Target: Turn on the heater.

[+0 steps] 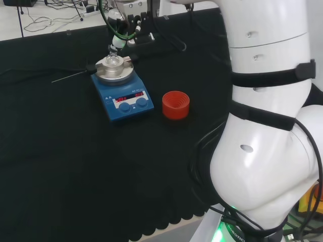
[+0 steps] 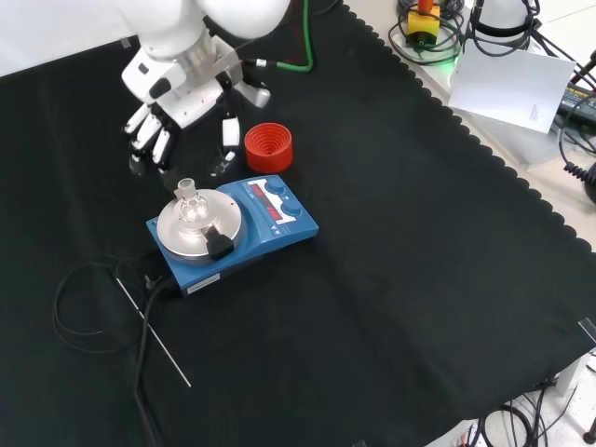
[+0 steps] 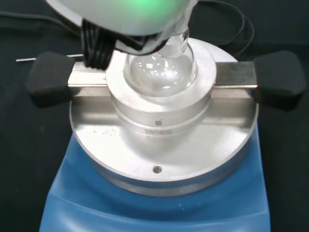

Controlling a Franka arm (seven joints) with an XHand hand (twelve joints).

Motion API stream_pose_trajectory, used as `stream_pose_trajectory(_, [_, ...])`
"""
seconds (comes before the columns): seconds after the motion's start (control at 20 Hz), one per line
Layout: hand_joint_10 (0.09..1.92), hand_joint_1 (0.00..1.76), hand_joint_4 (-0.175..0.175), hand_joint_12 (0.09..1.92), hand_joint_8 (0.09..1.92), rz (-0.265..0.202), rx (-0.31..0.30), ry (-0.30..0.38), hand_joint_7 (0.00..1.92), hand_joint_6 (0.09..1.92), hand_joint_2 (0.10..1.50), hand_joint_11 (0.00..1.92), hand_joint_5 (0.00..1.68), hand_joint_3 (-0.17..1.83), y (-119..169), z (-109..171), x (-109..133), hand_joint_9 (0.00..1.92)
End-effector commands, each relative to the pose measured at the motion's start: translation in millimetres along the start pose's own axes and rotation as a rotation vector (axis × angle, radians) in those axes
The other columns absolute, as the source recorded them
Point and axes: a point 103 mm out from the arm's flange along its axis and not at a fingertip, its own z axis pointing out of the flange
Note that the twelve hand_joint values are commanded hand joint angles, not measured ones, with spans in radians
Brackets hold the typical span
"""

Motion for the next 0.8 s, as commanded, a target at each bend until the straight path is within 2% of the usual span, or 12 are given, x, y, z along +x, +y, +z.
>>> stream_pose_trajectory(0.05, [0.71, 1.01, -0.059, 1.4, 0.75, 0.034, -0.06, 0.0, 0.18, 0.83, 0.55, 0.19, 0.65, 0.68, -43.5, -26.1, -4.2, 0.45])
stream_pose_trajectory(0.3, [0.72, 1.01, -0.061, 1.4, 0.75, 0.05, -0.075, 0.018, 0.19, 0.82, 0.56, 0.2, 0.65, 0.68, -80.2, -26.6, 0.7, 0.46])
stream_pose_trajectory(0.4, [0.72, 1.01, -0.062, 1.4, 0.76, 0.057, -0.06, 0.029, 0.21, 0.83, 0.56, 0.22, 0.66, 0.68, -93.5, -20.1, 0.5, 0.48])
stream_pose_trajectory(0.65, [0.65, 1.02, -0.085, 1.33, 0.77, 0.069, -0.012, 0.047, 0.6, 0.84, 0.63, 0.44, 0.68, 0.76, -130.3, 10.0, -1.8, 0.81])
stream_pose_trajectory(0.8, [0.63, 1.02, -0.093, 1.31, 0.78, 0.071, 0.02, 0.04, 0.74, 0.83, 0.64, 0.52, 0.69, 0.77, -146.4, 25.0, 0.6, 0.92])
